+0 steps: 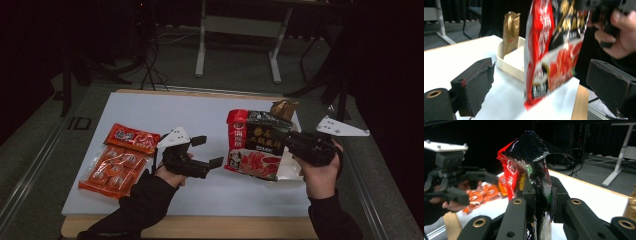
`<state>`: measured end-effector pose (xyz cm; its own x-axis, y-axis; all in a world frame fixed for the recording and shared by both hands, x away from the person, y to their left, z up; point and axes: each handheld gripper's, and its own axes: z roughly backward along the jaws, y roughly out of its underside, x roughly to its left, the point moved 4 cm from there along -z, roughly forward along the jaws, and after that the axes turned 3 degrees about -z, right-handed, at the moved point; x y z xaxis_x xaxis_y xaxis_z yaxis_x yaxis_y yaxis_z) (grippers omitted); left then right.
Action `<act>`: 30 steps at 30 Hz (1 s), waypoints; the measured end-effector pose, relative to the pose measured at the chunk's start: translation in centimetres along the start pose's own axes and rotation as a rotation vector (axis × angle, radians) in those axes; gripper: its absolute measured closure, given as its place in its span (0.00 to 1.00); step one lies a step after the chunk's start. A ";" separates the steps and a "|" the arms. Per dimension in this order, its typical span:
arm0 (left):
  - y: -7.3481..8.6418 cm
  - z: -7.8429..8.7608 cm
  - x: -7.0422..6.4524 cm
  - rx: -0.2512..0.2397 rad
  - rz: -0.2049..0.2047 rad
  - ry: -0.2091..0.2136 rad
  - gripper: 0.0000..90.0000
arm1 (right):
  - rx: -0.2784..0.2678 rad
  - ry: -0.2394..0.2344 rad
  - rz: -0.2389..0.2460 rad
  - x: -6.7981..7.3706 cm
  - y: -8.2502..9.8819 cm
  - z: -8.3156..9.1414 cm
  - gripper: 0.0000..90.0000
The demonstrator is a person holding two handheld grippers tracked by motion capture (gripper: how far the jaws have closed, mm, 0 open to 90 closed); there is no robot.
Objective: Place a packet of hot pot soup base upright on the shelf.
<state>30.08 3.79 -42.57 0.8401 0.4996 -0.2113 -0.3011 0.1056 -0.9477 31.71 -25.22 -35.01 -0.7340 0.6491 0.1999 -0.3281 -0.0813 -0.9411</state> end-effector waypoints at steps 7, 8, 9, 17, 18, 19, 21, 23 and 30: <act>2.0 1.0 0.2 0.045 0.000 -0.039 0.02 | -0.026 0.041 0.002 -1.7 -1.1 0.8 0.87; 2.3 1.2 0.3 0.050 0.004 -0.032 0.02 | -0.032 0.048 0.002 -2.0 -1.2 0.9 0.87; 2.6 1.4 0.3 0.054 0.006 -0.035 0.02 | -0.032 0.054 0.001 -2.3 -1.3 1.0 0.87; 4.4 2.8 1.0 0.064 0.033 -0.061 0.02 | -0.062 0.110 0.007 -4.6 -2.3 1.7 0.86; 4.4 2.8 1.0 0.064 0.033 -0.061 0.02 | -0.062 0.110 0.007 -4.6 -2.3 1.7 0.86; 4.9 3.0 0.9 0.075 0.028 -0.058 0.02 | -0.070 0.126 0.005 -5.2 -2.6 1.9 0.86; 5.5 3.2 0.9 0.088 0.017 -0.063 0.02 | -0.078 0.138 0.002 -5.8 -2.8 2.0 0.86; 6.0 3.4 0.8 0.093 0.011 -0.057 0.02 | -0.080 0.150 0.002 -6.5 -3.0 2.1 0.86; 8.1 3.9 0.5 0.125 -0.011 -0.078 0.02 | -0.079 0.202 0.008 -8.7 -3.0 2.1 0.86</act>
<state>26.31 8.29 -49.47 0.8075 0.5627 -0.1768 -0.3498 0.2157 -0.9117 37.89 -32.17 -33.32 -0.5996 0.7877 0.1416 -0.2694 -0.0321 -0.9625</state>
